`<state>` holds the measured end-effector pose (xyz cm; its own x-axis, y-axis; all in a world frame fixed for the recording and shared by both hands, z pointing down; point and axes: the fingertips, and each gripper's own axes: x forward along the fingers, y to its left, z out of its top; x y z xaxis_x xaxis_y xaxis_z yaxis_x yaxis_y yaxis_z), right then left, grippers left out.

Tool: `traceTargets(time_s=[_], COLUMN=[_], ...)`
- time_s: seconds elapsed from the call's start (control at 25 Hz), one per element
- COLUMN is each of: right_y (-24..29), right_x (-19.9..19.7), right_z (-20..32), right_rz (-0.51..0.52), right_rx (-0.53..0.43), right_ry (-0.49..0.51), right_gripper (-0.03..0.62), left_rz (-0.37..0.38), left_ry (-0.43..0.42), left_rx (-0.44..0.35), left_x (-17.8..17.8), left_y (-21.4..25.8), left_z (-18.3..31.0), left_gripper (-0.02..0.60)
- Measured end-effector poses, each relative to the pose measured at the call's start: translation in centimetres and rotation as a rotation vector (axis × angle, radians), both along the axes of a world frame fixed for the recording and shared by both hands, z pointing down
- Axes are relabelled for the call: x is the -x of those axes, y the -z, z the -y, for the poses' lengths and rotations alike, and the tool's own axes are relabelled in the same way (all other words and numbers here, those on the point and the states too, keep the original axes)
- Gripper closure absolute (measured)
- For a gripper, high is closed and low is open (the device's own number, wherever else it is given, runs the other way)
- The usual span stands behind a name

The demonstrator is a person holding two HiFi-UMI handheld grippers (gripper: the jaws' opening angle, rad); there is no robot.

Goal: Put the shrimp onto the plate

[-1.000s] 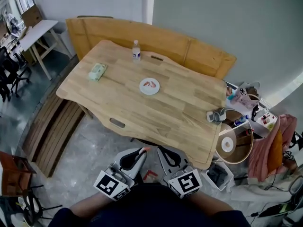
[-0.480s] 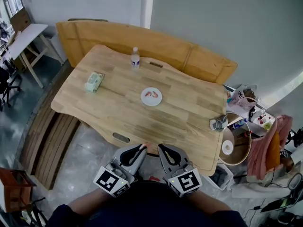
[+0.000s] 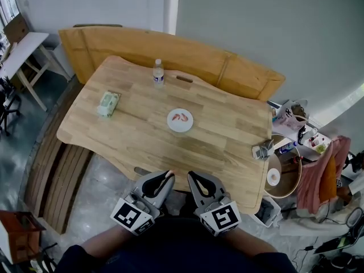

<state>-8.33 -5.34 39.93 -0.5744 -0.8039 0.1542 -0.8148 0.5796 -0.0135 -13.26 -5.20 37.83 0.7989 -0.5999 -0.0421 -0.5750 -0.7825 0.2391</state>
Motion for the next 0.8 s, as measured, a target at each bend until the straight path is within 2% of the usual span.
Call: traceTargets(time_s=[0.48, 0.8], right_y=[0.5, 0.2], right_x=[-3.7, -5.6], right_z=[4.7, 6.6], right_rz=[0.018, 0.018], right_rx=[-0.007, 0.001], right_ry=[0.07, 0.078], right_gripper=[0.585, 0.585], left_rz=[-0.011, -0.007], left_ry=[0.097, 0.126], left_rx=[0.061, 0.102], left_x=[-2.8, -4.1], left_y=[-0.4, -1.9], left_z=[5.1, 9.1], left_gripper=[0.543, 0.543])
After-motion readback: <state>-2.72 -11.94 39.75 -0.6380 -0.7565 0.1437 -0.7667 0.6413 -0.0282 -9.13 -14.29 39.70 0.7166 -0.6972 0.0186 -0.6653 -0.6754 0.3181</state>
